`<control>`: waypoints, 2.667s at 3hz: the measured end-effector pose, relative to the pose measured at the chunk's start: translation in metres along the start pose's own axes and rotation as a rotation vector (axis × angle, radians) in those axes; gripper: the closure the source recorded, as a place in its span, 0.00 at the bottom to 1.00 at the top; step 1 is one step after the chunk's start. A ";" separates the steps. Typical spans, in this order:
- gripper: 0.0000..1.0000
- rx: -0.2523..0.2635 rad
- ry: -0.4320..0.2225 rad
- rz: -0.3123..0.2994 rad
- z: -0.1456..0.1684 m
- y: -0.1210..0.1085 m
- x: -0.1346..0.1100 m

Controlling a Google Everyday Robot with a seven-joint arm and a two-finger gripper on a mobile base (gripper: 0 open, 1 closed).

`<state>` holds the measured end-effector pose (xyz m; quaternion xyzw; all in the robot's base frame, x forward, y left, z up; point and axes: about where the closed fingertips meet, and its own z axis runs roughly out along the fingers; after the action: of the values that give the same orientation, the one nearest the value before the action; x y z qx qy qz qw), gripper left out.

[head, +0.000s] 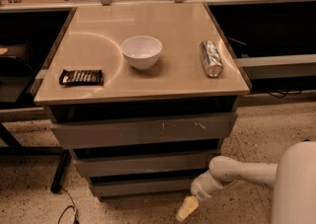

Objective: Open bottom drawer

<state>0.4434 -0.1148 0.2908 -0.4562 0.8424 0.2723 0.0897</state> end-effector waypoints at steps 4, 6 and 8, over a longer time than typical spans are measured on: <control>0.00 0.076 -0.165 -0.098 0.004 -0.043 -0.030; 0.00 0.100 -0.207 -0.083 0.027 -0.068 -0.023; 0.00 0.103 -0.227 -0.081 0.046 -0.090 -0.011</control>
Offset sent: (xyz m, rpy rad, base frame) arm 0.0618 0.0061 -0.0072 0.1197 -0.2098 -0.0132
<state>0.5191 -0.1215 0.2227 -0.4508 0.8207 0.2747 0.2185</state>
